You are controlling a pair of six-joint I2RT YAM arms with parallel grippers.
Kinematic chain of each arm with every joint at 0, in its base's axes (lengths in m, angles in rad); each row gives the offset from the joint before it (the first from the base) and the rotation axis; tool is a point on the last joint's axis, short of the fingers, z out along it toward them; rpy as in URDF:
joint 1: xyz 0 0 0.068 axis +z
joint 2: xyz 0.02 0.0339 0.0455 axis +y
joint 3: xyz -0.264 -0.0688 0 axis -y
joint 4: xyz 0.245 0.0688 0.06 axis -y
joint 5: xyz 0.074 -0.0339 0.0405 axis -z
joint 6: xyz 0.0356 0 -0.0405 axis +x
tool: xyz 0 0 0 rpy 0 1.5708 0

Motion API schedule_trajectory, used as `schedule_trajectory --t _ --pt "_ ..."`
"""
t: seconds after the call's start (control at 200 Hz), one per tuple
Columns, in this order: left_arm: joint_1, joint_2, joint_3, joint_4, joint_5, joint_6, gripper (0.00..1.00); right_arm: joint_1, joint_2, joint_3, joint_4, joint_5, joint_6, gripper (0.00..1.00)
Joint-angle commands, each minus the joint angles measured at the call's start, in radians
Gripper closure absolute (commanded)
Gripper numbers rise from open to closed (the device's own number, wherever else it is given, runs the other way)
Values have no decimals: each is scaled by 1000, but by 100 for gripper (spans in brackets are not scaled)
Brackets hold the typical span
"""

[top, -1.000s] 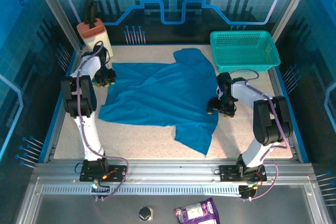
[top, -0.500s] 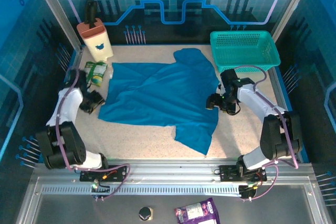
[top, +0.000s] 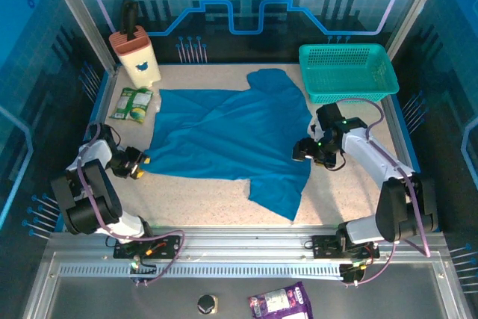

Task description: Fold the inside-out t-shirt

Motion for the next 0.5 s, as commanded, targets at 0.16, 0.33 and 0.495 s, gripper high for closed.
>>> schedule_trajectory --t 0.16,0.33,0.495 --pt "8 26 -21 41 -94 -16 59 59 -50 -12 -53 -10 61 22" --pt "10 77 -25 90 -67 -25 64 122 -65 -15 -75 4 102 22" --pt "11 84 -21 111 -62 -25 72 217 -79 -58 -98 24 167 23"
